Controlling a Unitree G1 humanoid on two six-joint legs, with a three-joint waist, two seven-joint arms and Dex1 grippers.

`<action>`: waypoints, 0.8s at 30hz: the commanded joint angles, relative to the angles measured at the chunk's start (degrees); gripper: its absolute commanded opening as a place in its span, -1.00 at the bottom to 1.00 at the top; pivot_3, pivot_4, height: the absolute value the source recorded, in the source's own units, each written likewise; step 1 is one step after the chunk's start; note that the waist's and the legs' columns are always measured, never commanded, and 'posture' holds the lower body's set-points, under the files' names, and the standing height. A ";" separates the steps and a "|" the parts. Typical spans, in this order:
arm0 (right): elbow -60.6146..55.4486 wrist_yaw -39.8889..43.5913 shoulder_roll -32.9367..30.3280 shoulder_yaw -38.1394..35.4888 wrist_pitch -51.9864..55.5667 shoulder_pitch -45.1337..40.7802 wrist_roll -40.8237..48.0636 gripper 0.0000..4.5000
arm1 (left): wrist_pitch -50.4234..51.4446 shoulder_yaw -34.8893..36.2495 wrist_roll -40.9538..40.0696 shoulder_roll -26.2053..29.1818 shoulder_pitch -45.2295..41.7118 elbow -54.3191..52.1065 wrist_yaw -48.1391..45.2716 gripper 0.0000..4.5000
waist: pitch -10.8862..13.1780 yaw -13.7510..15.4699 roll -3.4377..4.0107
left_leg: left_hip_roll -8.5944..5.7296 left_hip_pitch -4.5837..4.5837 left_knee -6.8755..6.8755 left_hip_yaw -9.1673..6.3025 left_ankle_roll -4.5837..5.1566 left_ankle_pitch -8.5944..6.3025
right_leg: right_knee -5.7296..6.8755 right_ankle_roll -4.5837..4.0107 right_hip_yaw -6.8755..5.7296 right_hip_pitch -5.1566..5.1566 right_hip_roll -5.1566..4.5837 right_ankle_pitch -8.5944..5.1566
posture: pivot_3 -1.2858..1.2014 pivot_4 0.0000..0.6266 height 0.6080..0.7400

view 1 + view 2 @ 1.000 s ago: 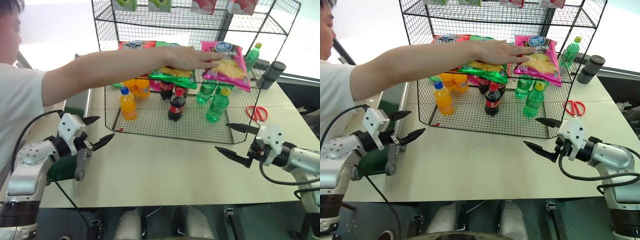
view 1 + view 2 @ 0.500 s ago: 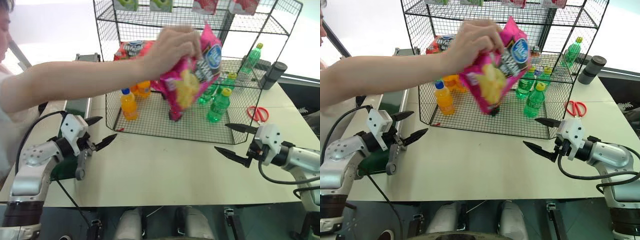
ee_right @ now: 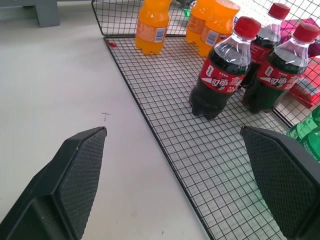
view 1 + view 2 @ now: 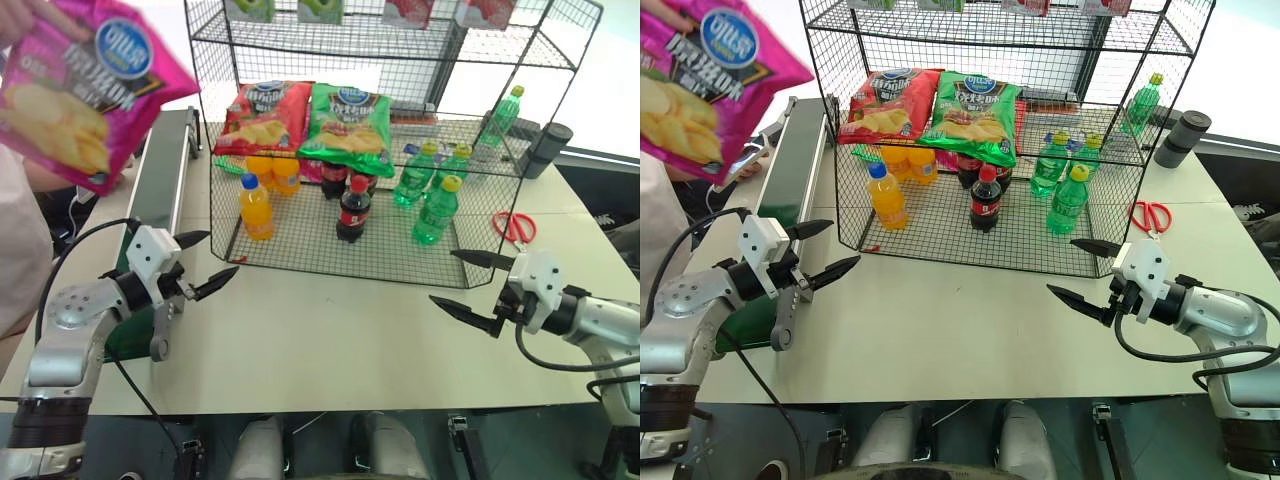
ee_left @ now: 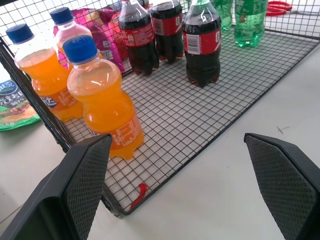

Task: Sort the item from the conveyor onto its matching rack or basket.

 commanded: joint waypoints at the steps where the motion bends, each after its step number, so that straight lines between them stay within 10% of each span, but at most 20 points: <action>1: -1.53 0.06 -0.54 -0.85 -0.90 -0.79 0.52 0.99 | 1.27 0.84 -1.61 0.49 0.72 -2.03 -0.66 1.00 | 0.00 -0.03 0.00 | 0.00 0.00 0.00 0.00 0.00 0.00 | 0.00 0.00 0.00 0.00 0.00 0.00 | 0.03 -0.52 1.00; 24: -0.85 0.45 0.30 0.15 -0.76 -2.17 0.91 0.99 | -5.02 0.60 2.91 -0.65 1.21 -0.82 2.97 1.00 | 0.00 0.00 0.00 | 0.00 0.00 0.00 0.00 0.00 0.00 | 0.00 0.00 0.00 0.00 0.00 0.00 | 0.03 -0.52 1.00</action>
